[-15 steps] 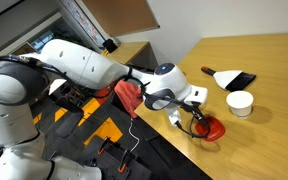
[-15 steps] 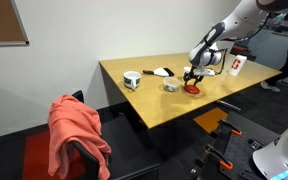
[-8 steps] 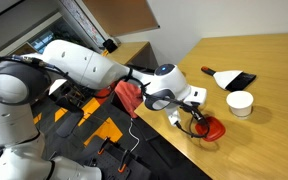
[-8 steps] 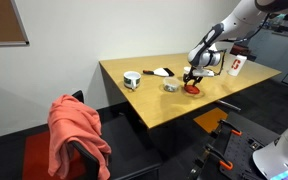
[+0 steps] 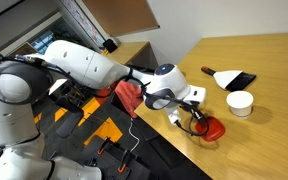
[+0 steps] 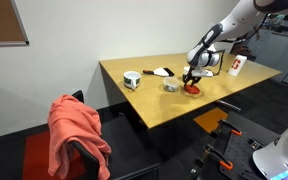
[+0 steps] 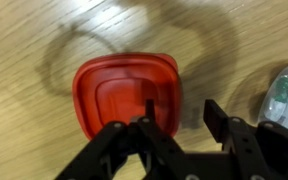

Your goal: Pour contents from the cup into the clear bowl then put the orange lid on the clear bowl

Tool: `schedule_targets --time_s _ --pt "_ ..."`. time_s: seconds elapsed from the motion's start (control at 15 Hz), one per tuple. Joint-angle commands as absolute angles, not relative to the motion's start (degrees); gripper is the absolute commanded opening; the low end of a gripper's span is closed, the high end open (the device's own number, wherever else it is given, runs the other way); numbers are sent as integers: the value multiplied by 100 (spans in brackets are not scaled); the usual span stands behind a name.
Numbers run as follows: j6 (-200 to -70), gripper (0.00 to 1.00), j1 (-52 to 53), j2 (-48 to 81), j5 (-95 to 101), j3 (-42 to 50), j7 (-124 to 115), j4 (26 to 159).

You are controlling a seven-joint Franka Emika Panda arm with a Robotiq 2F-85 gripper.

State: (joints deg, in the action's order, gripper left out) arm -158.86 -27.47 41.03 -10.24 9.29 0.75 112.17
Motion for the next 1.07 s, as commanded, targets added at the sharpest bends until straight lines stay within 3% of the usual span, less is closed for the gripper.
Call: schedule_targets --time_s 0.0,0.07,0.13,0.33,0.67,1.0 --pt "-15758 48 -2696 4155 -1067 931 75 11070" --pt "-15754 43 -2679 4172 -1061 941 61 11048" --pt "-15754 45 -2663 4188 -1055 950 50 11027" --pt "-15763 40 -2625 4265 -1044 977 8 10928" --pt "-15744 45 -2612 4447 -1034 971 3 10701" --pt "-15700 43 -2629 4621 -1039 958 8 10522"
